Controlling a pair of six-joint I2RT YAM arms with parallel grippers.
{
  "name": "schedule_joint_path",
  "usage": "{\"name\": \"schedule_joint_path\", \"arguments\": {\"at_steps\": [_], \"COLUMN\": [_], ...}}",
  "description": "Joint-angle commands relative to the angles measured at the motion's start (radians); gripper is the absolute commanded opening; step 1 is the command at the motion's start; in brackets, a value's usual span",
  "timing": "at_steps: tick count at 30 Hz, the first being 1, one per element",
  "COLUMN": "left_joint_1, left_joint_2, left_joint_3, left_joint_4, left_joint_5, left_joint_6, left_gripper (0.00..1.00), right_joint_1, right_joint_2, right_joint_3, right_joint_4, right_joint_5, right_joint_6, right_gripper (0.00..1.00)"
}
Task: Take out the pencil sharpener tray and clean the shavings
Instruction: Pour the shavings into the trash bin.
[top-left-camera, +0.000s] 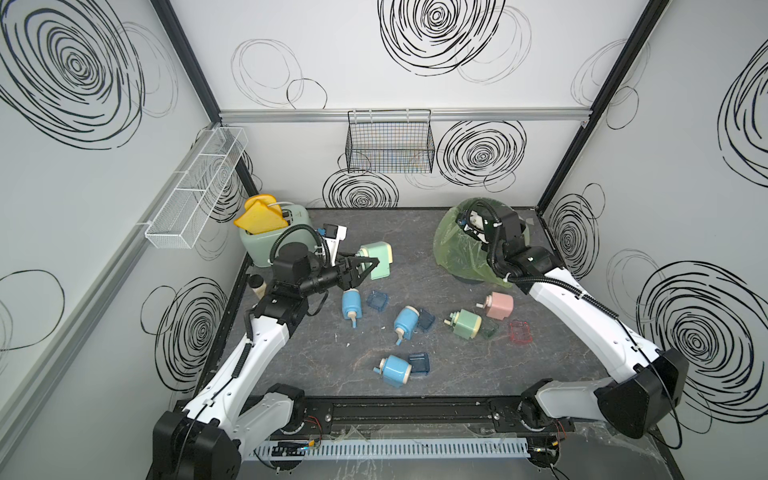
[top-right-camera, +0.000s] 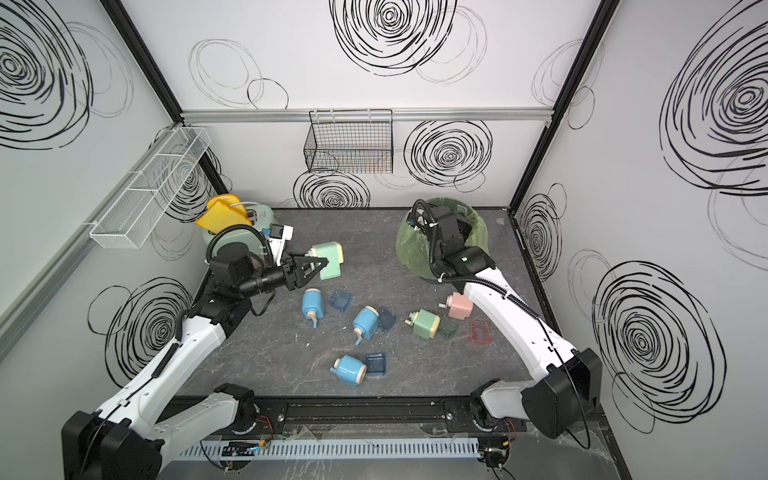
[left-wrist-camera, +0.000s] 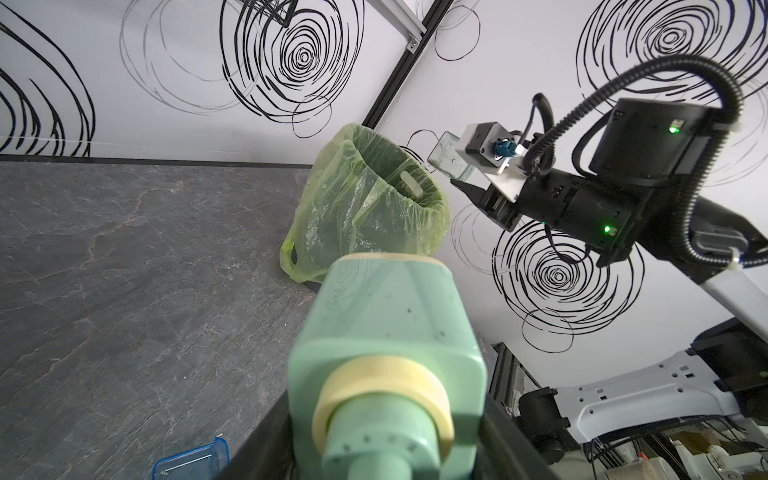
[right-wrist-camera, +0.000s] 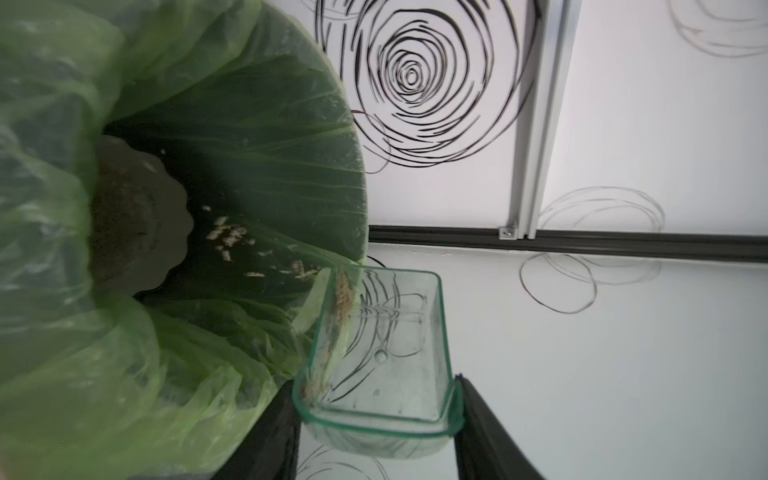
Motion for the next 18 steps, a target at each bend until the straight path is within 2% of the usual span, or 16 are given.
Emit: {"name": "schedule_joint_path", "arguments": {"at_steps": [1, 3, 4, 6, 7, 9, 10, 12, 13, 14, 15, 16, 17, 18], "left_joint_1": [0.014, 0.009, 0.006, 0.008, 0.011, 0.012, 0.008, 0.003, 0.006, 0.007, 0.007, 0.005, 0.003, 0.002], "left_joint_2": [-0.004, 0.002, 0.004, 0.003, 0.003, 0.004, 0.007, 0.009, 0.009, 0.005, 0.007, 0.008, 0.008, 0.008], "left_joint_3": [-0.005, 0.008, 0.008, -0.002, -0.005, 0.003, 0.007, 0.002, -0.001, -0.001, 0.005, 0.01, 0.009, 0.006], "left_joint_4": [0.091, 0.08, 0.076, 0.086, 0.091, 0.08, 0.075, 0.089, 0.097, 0.097, 0.084, 0.073, 0.071, 0.081], "left_joint_5": [0.025, 0.026, 0.024, 0.024, 0.024, 0.024, 0.024, 0.024, 0.027, 0.027, 0.026, 0.024, 0.021, 0.022], "left_joint_6": [-0.017, -0.006, -0.003, -0.014, -0.016, -0.007, -0.003, -0.013, -0.021, -0.02, -0.011, -0.003, 0.0, -0.007], "left_gripper": [0.18, 0.18, 0.18, 0.18, 0.18, 0.18, 0.18, 0.18, 0.18, 0.18, 0.18, 0.18, 0.18, 0.18], "right_joint_1": [-0.002, -0.008, -0.011, -0.028, -0.019, -0.008, -0.018, -0.032, -0.019, 0.0, 0.012, 0.005, -0.014, -0.02], "right_joint_2": [-0.04, -0.065, -0.061, -0.026, -0.035, -0.058, -0.058, -0.015, -0.017, -0.023, -0.028, -0.03, -0.009, 0.009], "right_joint_3": [-0.003, -0.133, -0.091, 0.059, 0.022, -0.09, -0.084, 0.043, 0.027, -0.021, -0.056, -0.053, 0.003, 0.028], "right_joint_4": [-0.103, 0.273, 0.227, -0.175, -0.143, 0.184, 0.194, -0.156, -0.105, 0.1, 0.246, 0.209, -0.006, -0.115], "right_joint_5": [-0.093, 0.132, 0.11, -0.134, -0.115, 0.083, 0.075, -0.128, -0.093, 0.043, 0.122, 0.079, -0.032, -0.08], "right_joint_6": [0.077, -0.139, -0.113, 0.128, 0.116, -0.038, -0.063, 0.093, 0.08, 0.02, -0.06, -0.063, 0.02, 0.077], "right_gripper": [0.54, 0.52, 0.52, 0.56, 0.53, 0.51, 0.52, 0.56, 0.5, 0.46, 0.46, 0.48, 0.54, 0.52]}}
